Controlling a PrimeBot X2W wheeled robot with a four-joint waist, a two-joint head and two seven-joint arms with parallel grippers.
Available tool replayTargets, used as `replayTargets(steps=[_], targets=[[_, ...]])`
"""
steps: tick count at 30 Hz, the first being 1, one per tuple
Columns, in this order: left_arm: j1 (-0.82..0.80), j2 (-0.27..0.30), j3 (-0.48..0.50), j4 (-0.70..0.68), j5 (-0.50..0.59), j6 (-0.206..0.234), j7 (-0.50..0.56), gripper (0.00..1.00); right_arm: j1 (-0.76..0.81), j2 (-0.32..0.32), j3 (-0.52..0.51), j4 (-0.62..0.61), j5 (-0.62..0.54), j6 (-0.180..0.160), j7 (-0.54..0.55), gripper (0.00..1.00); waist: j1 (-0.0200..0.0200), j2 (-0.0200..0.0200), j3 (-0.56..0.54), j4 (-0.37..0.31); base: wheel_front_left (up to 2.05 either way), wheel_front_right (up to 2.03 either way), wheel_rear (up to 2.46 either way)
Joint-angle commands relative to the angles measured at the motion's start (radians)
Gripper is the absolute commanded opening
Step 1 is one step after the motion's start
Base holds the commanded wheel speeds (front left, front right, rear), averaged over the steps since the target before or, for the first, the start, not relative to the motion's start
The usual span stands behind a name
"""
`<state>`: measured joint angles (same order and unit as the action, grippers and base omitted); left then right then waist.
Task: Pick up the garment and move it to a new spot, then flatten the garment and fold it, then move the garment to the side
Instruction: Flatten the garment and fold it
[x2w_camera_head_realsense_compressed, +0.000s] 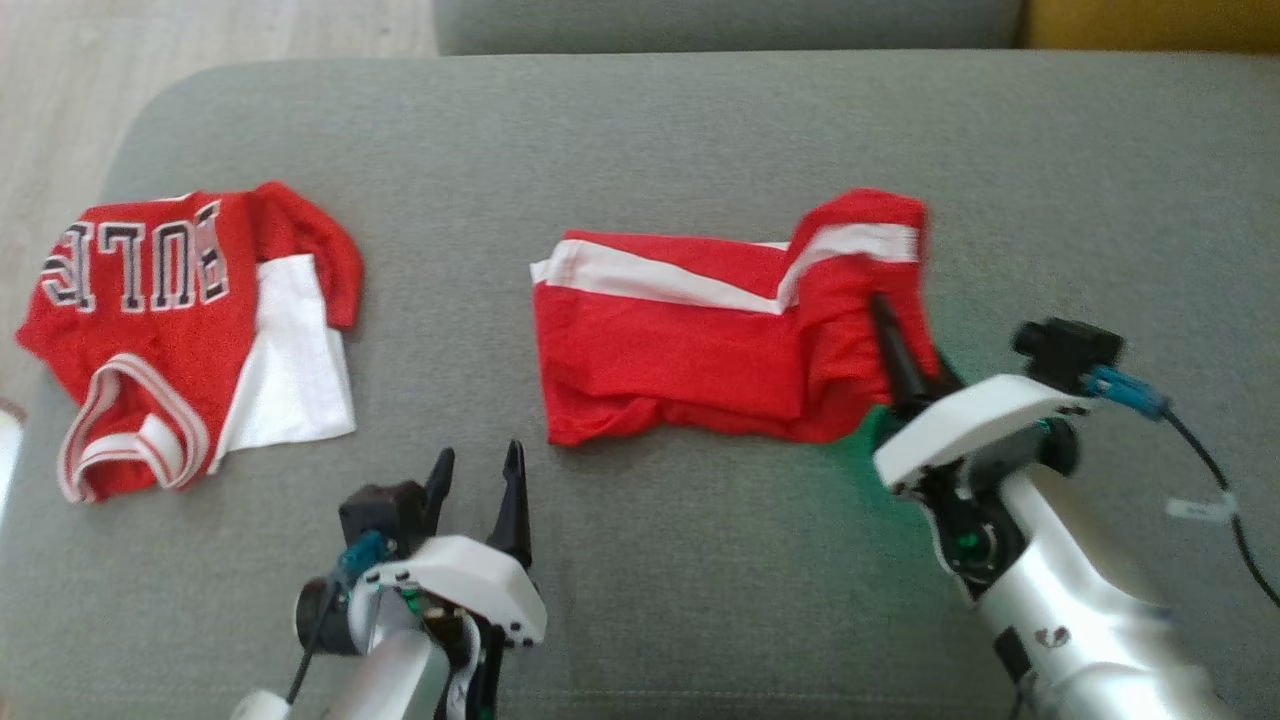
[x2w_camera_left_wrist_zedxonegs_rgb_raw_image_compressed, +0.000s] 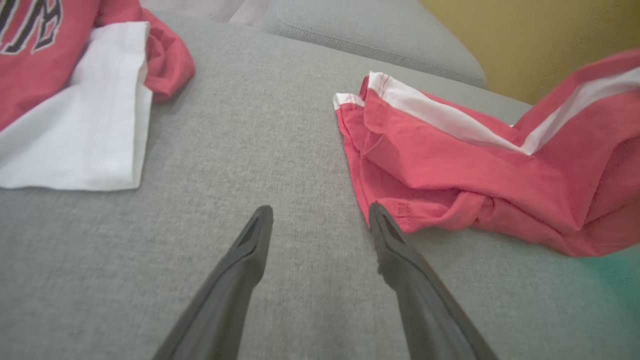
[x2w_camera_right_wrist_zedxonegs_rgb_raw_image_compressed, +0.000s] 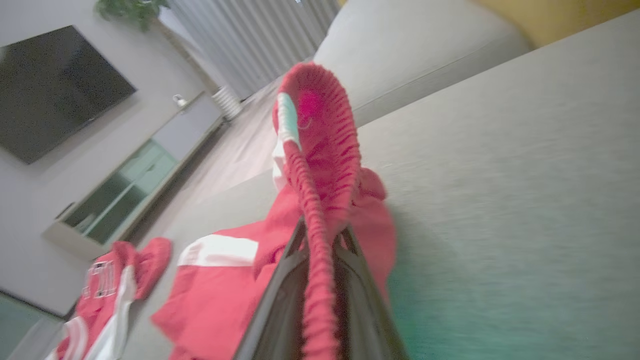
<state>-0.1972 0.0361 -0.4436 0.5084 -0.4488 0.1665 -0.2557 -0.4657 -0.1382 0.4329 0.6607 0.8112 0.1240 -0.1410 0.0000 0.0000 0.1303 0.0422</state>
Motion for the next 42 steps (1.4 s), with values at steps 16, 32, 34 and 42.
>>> replayTargets(steps=[16, 32, 34, 42], targets=[[0.023, 0.014, -0.085, -0.040, -0.038, 0.006, -0.006, 1.00, -0.092, 0.065, 0.109, 0.004, 0.006, 0.007, 0.013, 1.00, 0.0000, 0.0000, -0.017, 0.294, 0.00, 0.00, 0.00], [0.008, 0.014, 0.007, -0.104, 0.042, 0.034, -0.006, 1.00, -0.060, 0.040, -0.126, 0.063, -0.226, 0.007, -0.120, 1.00, 0.0000, 0.0000, -0.024, 0.129, 0.00, 0.00, 0.00], [0.006, 0.014, 0.021, -0.108, 0.059, 0.033, -0.006, 1.00, -0.024, 0.041, -0.203, 0.039, -0.311, 0.007, -0.120, 1.00, 0.0000, 0.0000, -0.025, 0.102, 0.00, 0.00, 0.00], [0.021, 0.014, 0.070, -0.098, 0.136, 0.022, -0.006, 1.00, 0.122, 0.075, -0.410, -0.050, -0.583, 0.007, -0.121, 1.00, 0.0000, 0.0000, -0.052, 0.026, 0.00, 0.00, 0.00]])
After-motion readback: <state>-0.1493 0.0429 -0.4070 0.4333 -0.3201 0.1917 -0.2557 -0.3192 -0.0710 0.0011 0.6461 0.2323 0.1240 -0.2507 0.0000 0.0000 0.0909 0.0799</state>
